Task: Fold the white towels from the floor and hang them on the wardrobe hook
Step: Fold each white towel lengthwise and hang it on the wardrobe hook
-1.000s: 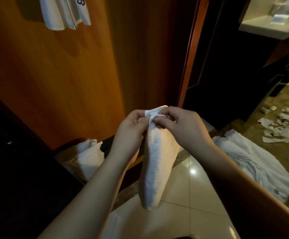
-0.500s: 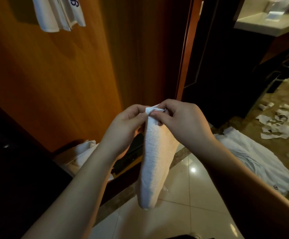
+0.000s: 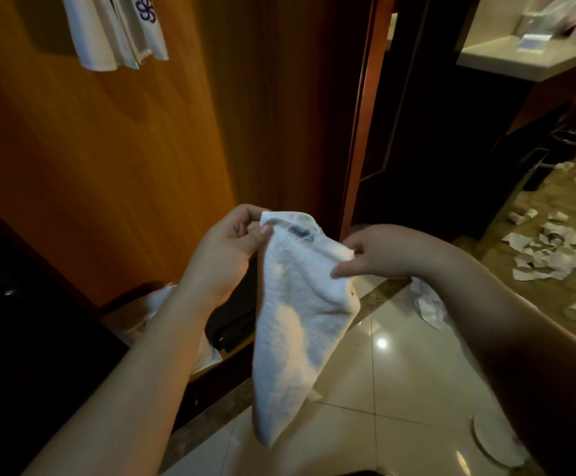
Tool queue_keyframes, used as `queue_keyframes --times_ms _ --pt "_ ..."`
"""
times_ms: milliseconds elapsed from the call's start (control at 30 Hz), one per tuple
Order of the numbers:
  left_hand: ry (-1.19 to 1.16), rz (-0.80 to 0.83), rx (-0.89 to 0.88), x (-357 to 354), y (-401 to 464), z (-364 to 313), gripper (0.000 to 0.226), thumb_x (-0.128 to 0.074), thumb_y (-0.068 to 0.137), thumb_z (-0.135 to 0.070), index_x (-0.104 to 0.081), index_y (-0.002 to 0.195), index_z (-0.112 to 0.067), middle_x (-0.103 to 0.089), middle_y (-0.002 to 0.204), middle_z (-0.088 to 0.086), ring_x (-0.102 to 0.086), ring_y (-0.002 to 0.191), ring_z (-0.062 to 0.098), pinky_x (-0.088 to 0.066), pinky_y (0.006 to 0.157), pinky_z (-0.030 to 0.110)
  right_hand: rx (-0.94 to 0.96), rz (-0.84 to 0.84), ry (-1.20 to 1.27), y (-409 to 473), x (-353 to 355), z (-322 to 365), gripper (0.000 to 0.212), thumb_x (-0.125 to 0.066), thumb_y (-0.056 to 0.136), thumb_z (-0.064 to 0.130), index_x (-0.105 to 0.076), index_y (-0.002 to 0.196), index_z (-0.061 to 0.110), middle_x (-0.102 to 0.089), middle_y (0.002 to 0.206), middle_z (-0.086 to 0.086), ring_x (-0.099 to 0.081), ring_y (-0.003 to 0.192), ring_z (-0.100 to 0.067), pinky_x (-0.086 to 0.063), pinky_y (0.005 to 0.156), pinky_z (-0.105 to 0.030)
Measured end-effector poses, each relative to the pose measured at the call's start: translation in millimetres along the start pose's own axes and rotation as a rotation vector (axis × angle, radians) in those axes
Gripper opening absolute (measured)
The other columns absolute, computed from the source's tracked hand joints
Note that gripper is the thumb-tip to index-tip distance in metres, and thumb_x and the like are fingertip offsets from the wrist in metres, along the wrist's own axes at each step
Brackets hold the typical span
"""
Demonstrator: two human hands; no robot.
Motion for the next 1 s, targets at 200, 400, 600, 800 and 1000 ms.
queue_keyframes --times_ms 200,400,600,800,1000 --pt "-0.012 -0.019 0.019 21.8 0.6 6.0 0.02 -0.06 0.092 -0.027 -0.074 0.085 -0.038 -0.076 0.095 -0.005 -0.073 0.09 0.013 -0.057 0.072 0.023 0.052 0.002 -0.196 7.4 -13.5 -26.3 0.045 -0.06 0.088 0.065 -0.067 0.117 0.031 -0.059 0.115 0.011 -0.053 0.109 -0.014 -0.046 0.093 -0.037" --pt "0.032 -0.122 0.02 40.4 -5.0 12.3 0.034 -0.052 0.102 -0.02 -0.073 0.086 -0.042 -0.075 0.097 -0.009 -0.072 0.091 0.009 -0.057 0.07 0.021 0.096 -0.456 -0.301 -7.4 24.9 -22.4 0.057 -0.044 0.089 0.067 -0.07 0.117 0.025 -0.063 0.124 0.004 -0.052 0.118 -0.02 -0.038 0.095 -0.041" --pt "0.174 -0.158 0.013 42.5 -6.7 13.5 0.03 -0.051 0.104 -0.023 -0.068 0.091 -0.044 -0.072 0.1 -0.015 -0.07 0.093 0.003 -0.052 0.081 0.028 0.157 -0.415 -0.185 -10.9 23.2 -19.4 0.038 -0.055 0.096 0.052 -0.069 0.117 0.024 -0.065 0.127 0.007 -0.055 0.122 -0.015 -0.042 0.102 -0.038" --pt "0.182 -0.193 -0.018 40.9 -7.4 11.4 0.035 -0.049 0.104 -0.024 -0.066 0.089 -0.051 -0.071 0.102 -0.016 -0.069 0.094 0.001 -0.051 0.085 0.033 0.162 -0.5 0.203 -14.5 24.1 -27.1 0.016 -0.069 0.091 0.039 -0.054 0.094 0.034 -0.057 0.088 0.014 -0.057 0.081 -0.005 -0.042 0.065 -0.017" --pt "0.101 -0.153 -0.061 29.0 -2.3 -0.3 0.035 -0.049 0.104 -0.024 -0.068 0.088 -0.049 -0.072 0.097 -0.017 -0.07 0.089 0.002 -0.055 0.067 0.019 0.108 -0.602 0.689 -15.0 24.0 -35.8 0.027 -0.066 0.096 0.027 -0.054 0.117 0.037 -0.064 0.101 0.015 -0.061 0.08 0.01 -0.045 0.064 -0.006"
Point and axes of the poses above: each hand's wrist, its own y-axis towards the middle knuckle, its own x-axis out of the back of the hand, z = x × y, the point moved 5 cm from there along y, towards the middle knuckle
